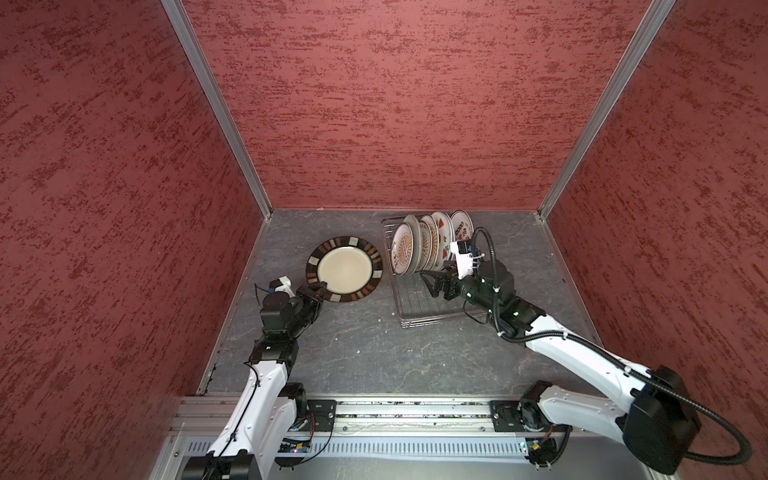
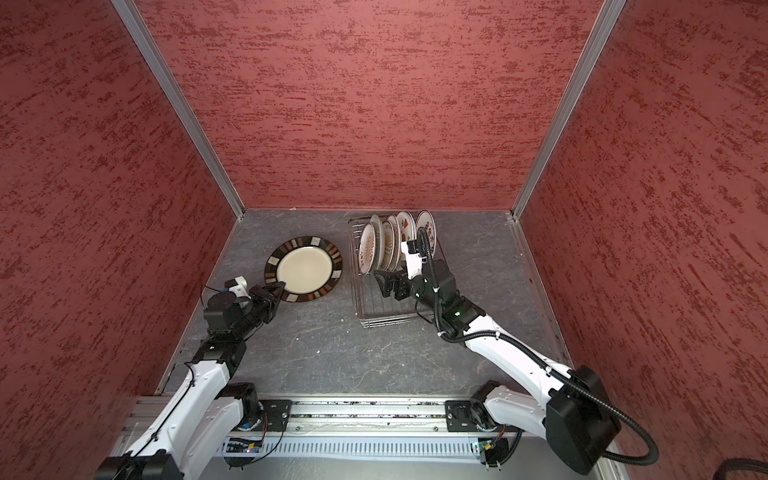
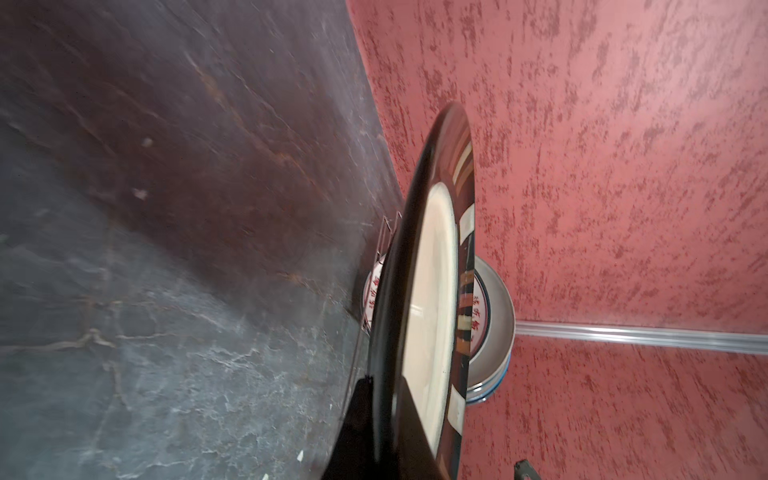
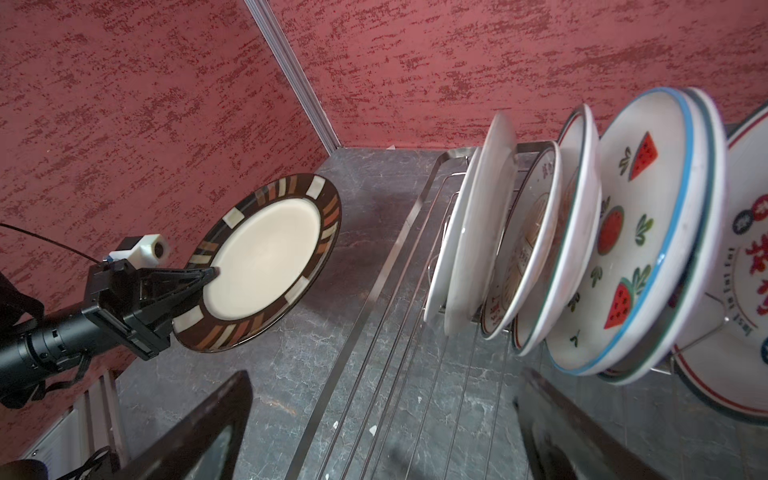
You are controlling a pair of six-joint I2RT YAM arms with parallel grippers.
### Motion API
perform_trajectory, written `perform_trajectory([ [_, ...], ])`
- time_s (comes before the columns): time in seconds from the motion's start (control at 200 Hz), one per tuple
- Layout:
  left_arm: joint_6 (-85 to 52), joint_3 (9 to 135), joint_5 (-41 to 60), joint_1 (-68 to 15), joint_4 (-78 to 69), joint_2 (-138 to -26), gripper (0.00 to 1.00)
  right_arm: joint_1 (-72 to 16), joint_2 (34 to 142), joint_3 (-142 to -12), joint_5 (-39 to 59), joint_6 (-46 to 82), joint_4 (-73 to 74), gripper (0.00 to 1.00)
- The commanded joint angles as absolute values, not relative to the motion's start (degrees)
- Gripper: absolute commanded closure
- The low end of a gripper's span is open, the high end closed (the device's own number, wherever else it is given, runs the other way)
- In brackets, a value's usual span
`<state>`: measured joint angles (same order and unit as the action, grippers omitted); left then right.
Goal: Unload the plates from the dish rack
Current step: 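Carry the plate away from the rack with the left gripper while the right gripper releases, then lower the brown-rimmed plate flat onto the table with the left gripper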
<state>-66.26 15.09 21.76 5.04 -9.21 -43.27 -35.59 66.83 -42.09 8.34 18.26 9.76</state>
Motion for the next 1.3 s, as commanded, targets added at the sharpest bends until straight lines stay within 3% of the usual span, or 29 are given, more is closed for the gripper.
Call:
perform_trajectory([
  [0.0,-67.2,15.4,21.8,6.7,-18.7,-41.2,1.00,-36.6,69.9,-46.2,10.4,15.5,13.0,0.01],
  [0.125,-66.8,13.9,19.6,8.3,-19.5,-42.2,1.00,-38.0,73.6,-49.0,1.4,15.9,12.1,0.01],
  [0.311,-66.9,12.2,16.5,9.6,-21.9,-44.7,1.00,-39.6,76.9,-50.0,9.0,12.7,17.3,0.02],
  [0.591,-68.0,12.4,13.7,9.8,-26.3,-52.2,1.00,-42.3,85.8,-58.4,3.8,10.0,12.5,0.01],
  [1.298,-69.6,15.9,3.2,9.3,-35.9,-71.6,1.00,-43.0,105.0,-73.9,16.3,13.9,10.0,0.01],
])
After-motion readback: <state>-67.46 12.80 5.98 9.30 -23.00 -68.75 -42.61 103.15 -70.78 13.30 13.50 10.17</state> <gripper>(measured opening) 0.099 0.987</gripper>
